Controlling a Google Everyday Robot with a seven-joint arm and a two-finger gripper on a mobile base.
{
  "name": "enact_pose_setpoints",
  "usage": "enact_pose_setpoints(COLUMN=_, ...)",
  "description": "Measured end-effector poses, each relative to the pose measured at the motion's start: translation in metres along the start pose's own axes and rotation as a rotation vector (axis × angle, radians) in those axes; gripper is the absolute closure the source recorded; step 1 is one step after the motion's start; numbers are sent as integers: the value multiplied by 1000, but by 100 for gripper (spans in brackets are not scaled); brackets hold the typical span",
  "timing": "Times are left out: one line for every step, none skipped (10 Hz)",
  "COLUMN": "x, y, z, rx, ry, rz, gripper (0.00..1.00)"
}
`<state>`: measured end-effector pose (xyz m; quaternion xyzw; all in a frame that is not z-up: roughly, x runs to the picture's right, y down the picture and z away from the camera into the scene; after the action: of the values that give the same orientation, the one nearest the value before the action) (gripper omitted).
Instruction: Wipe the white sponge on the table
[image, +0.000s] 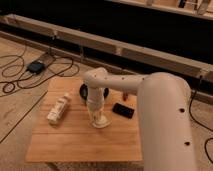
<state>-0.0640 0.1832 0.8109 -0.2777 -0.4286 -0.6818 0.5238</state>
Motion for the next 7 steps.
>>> enact_pose_setpoints(x=-10, y=-11, z=4, rx=20, ry=-17, rz=-22, gripper=100)
enact_pose_setpoints(x=-22, y=-22, z=8, rx=50, ry=-41, rz=-35, gripper=100)
enact_pose_setpoints(x=-32, y=-26, z=10, rx=71, ry=-59, rz=-39, gripper=100)
enact_pose_setpoints(x=-46, y=-27, z=13, rx=93, ry=-85, rz=-43, gripper=100)
enact_pose_setpoints(x=-58, y=-22, z=15, rx=101, ry=-110, rz=-39, gripper=100)
enact_pose_setpoints(x=-70, y=-10, z=17, rx=97, ry=-138, rz=-25, gripper=100)
enact_pose_setpoints(x=-77, y=2, z=19, rx=90, ry=-156, rz=-8, gripper=100)
